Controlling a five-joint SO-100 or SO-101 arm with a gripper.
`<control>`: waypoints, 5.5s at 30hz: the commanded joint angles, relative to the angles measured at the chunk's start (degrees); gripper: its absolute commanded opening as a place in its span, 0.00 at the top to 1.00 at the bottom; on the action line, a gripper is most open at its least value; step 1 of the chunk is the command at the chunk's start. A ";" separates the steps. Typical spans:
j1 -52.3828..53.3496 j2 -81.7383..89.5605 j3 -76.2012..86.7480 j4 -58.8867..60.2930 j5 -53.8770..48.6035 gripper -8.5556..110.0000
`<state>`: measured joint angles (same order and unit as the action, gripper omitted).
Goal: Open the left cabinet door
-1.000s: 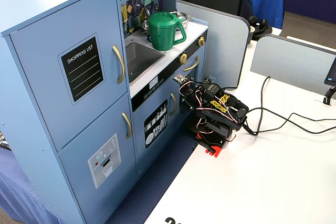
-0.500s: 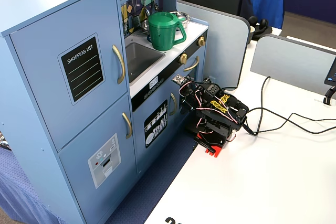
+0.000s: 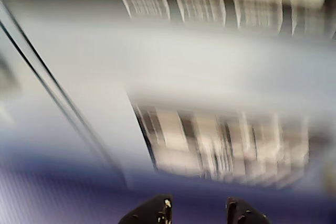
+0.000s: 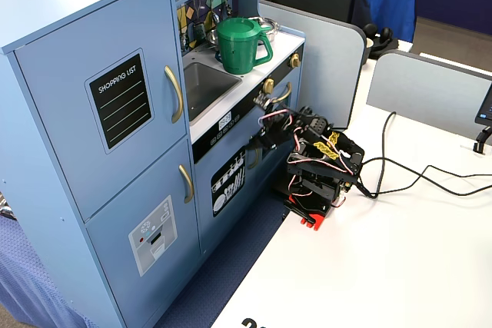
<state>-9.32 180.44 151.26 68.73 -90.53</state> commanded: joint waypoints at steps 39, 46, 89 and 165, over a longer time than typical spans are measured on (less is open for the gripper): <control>-21.80 -36.56 -42.80 -31.90 -0.35 0.78; -23.03 -38.58 -41.40 -44.03 -10.63 0.78; -39.11 -51.86 -44.12 -61.26 -19.34 0.82; -52.12 -26.46 -13.27 -71.37 -42.54 0.86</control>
<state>-56.87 153.63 137.90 2.11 -131.48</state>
